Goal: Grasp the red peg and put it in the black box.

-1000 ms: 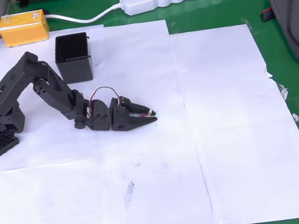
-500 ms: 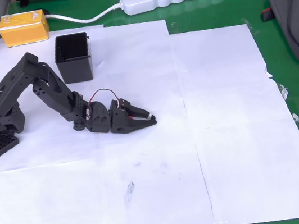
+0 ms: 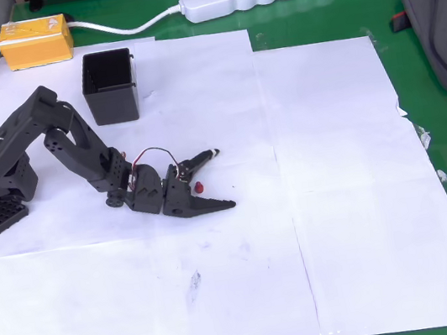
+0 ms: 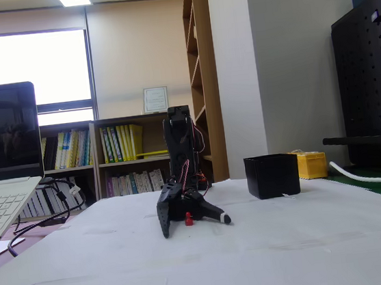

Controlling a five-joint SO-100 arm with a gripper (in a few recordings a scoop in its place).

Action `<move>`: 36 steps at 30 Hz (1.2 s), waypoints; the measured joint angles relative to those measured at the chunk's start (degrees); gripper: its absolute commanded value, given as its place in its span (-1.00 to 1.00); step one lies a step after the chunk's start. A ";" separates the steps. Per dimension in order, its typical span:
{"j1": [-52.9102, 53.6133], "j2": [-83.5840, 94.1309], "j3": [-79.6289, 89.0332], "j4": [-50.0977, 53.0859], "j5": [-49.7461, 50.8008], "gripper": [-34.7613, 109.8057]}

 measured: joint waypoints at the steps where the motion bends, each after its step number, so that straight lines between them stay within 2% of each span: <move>1: 0.00 0.00 -0.26 -0.26 0.00 0.22; 15: 0.09 -2.11 -18.19 -14.94 1.76 0.22; 36: -0.35 -3.43 -21.36 -15.73 5.98 0.22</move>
